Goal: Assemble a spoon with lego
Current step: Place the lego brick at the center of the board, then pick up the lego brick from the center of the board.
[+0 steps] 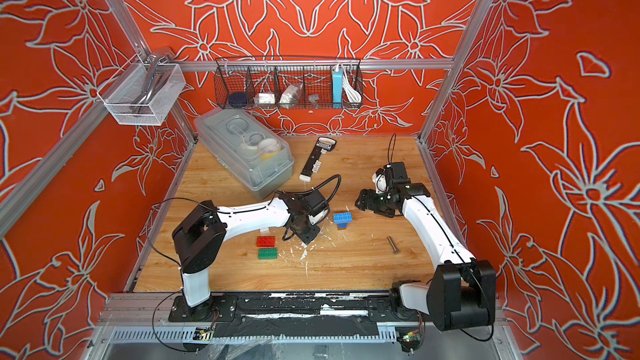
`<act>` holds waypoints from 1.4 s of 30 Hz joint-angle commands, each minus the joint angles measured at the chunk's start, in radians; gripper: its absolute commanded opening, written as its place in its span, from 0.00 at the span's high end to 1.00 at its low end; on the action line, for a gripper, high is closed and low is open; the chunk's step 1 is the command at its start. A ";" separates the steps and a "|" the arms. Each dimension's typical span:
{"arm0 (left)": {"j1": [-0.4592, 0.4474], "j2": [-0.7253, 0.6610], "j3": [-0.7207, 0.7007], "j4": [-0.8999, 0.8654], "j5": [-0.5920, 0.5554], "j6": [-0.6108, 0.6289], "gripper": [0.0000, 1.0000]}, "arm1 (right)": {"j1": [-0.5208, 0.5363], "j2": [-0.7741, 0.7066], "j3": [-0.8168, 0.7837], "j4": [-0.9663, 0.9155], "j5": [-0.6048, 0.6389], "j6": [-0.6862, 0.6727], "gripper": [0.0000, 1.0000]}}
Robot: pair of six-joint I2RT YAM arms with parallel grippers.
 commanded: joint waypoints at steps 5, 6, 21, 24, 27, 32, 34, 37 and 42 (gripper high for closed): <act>-0.006 0.032 0.028 -0.004 -0.009 0.032 0.52 | -0.007 -0.010 -0.013 -0.004 -0.002 -0.019 0.20; -0.006 0.036 0.028 -0.003 -0.006 0.036 0.52 | -0.005 -0.011 -0.013 -0.003 -0.003 -0.019 0.20; -0.004 0.059 0.035 -0.009 0.005 0.047 0.69 | -0.010 -0.005 -0.023 0.009 -0.027 -0.016 0.21; -0.004 0.058 0.036 -0.020 0.004 0.056 0.71 | -0.013 -0.002 -0.047 0.039 -0.077 -0.005 0.21; -0.003 0.052 0.043 -0.040 0.002 0.071 0.74 | -0.016 0.000 -0.090 0.092 -0.162 0.024 0.20; 0.010 0.013 0.104 -0.131 0.001 0.130 0.76 | -0.023 0.002 -0.169 0.200 -0.269 0.070 0.20; 0.024 -0.008 0.143 -0.183 0.018 0.170 0.76 | -0.027 0.008 -0.191 0.229 -0.293 0.081 0.20; 0.038 -0.037 0.216 -0.258 0.047 0.257 0.76 | -0.040 0.021 -0.215 0.279 -0.348 0.097 0.20; 0.061 -0.005 0.415 -0.420 0.144 0.426 0.80 | -0.062 0.039 -0.279 0.380 -0.428 0.144 0.21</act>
